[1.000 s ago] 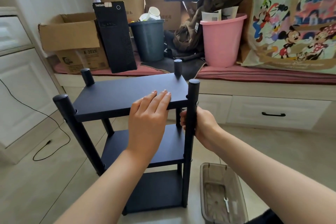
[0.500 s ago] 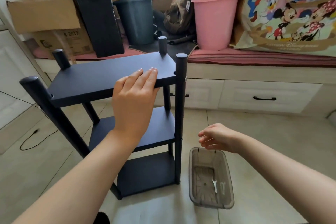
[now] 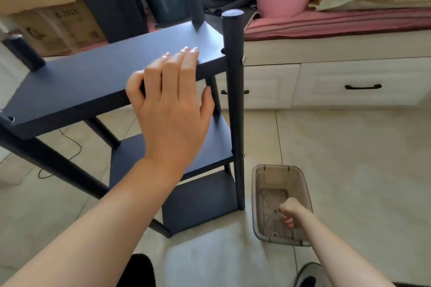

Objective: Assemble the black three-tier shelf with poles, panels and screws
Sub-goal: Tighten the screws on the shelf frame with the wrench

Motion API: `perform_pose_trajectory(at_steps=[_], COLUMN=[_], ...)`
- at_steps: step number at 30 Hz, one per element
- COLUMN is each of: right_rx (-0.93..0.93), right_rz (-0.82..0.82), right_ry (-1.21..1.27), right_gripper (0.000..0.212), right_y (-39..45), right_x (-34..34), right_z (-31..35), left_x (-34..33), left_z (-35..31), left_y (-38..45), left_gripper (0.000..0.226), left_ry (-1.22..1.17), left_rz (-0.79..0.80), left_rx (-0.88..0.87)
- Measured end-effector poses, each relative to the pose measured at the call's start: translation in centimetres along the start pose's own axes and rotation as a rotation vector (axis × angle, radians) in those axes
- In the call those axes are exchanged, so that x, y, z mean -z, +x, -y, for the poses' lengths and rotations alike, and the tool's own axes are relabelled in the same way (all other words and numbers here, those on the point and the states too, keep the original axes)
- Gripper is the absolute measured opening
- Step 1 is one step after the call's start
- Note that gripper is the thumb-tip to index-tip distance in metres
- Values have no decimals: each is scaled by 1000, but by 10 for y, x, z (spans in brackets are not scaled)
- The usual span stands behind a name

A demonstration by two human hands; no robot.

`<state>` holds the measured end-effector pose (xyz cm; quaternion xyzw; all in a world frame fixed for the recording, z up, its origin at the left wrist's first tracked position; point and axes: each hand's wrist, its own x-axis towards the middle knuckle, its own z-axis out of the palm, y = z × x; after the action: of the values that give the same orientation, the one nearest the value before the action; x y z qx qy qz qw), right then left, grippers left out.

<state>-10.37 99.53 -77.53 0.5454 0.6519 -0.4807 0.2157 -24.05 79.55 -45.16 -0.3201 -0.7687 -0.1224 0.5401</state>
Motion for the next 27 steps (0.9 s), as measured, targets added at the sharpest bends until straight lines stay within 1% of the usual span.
perform_pose_trajectory(at_steps=[2, 4, 6, 7, 9, 11, 20, 27], right_rx=[-6, 17, 36, 36, 49, 60, 85, 70], right_rz=[-34, -53, -110, -125, -138, -173, -251, -236], right_ry=[-49, -205, -350, -362, -418, -417, -436, -428], right_gripper=[21, 16, 34, 38, 35, 29, 30, 29], right_y=[10, 18, 24, 25, 30, 33, 38, 36], right_x=[-6, -13, -17, -20, -26, -31, -38, -36], right_z=[0, 0, -1, -3, -6, -9, -10, -3], left_x=[0, 0, 0, 0, -1, -1, -2, -2], left_z=[-1, -2, -2, -2, -2, -2, -2, -4], left_y=[1, 1, 0, 0, 1, 1, 1, 2], left_gripper=[40, 41, 42, 42, 42, 43, 44, 44], left_ry=[14, 18, 22, 26, 34, 35, 23, 30], left_rz=[-4, 1, 4, 3, -11, -17, -13, 2], left_rx=[6, 7, 2, 1, 5, 6, 2, 10])
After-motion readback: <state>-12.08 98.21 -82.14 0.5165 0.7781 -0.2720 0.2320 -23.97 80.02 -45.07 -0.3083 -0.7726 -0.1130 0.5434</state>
